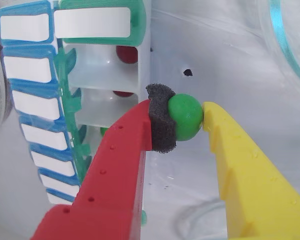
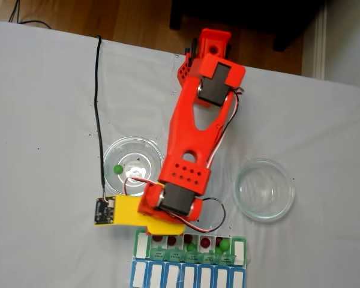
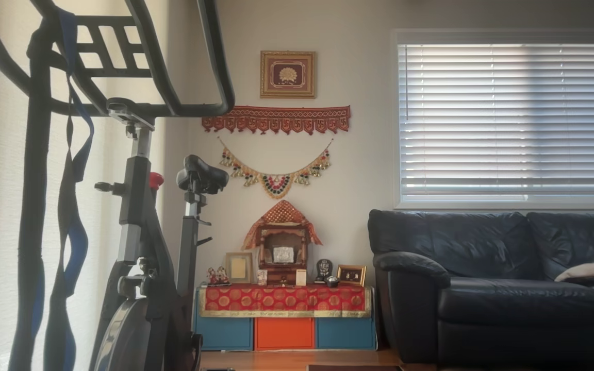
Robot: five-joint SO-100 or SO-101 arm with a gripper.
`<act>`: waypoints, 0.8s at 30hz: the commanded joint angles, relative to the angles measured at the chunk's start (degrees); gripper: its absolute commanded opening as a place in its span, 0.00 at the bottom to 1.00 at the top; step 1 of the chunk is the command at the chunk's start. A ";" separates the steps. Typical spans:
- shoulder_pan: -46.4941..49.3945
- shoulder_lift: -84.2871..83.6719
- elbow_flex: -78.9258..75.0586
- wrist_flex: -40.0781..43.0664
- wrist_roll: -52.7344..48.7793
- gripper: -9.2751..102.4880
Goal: Sort medicines into box.
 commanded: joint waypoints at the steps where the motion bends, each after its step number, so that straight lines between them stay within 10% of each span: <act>1: -2.02 5.01 -1.14 -0.88 0.70 0.09; 24: -3.87 -7.29 -12.83 0.00 2.29 0.09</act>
